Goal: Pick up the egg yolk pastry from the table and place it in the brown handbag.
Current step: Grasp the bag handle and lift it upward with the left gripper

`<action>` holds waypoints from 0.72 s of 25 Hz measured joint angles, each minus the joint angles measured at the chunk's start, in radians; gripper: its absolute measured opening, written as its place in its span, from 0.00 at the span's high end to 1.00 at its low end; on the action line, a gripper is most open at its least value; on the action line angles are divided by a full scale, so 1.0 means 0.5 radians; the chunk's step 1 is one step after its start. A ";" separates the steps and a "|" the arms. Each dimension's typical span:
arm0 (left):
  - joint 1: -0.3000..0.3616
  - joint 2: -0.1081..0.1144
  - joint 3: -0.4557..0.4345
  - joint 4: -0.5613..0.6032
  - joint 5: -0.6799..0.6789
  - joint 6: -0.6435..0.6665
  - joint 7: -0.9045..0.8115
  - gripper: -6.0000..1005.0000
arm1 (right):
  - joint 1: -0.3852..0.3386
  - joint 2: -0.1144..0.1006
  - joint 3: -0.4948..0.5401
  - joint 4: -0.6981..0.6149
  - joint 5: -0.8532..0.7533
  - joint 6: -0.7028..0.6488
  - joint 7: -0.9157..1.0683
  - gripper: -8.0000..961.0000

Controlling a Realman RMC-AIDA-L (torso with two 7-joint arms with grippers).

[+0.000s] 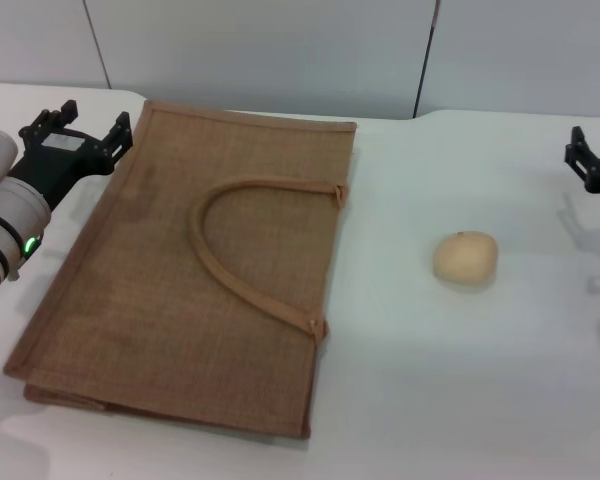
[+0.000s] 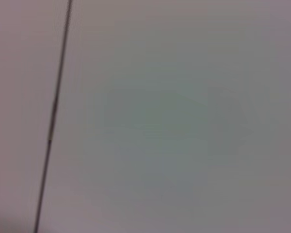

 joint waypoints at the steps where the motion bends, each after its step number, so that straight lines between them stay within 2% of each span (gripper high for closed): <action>1: 0.000 0.000 0.000 0.000 0.000 0.000 0.000 0.28 | 0.001 0.000 -0.013 0.000 0.000 0.004 0.000 0.09; 11: -0.020 0.000 0.008 -0.022 0.009 0.010 -0.002 0.28 | -0.083 0.003 -0.043 -0.002 0.000 0.060 0.001 0.09; 18: -0.021 0.000 0.004 -0.025 0.006 0.012 0.006 0.28 | -0.066 0.000 -0.044 0.021 0.009 0.044 0.000 0.09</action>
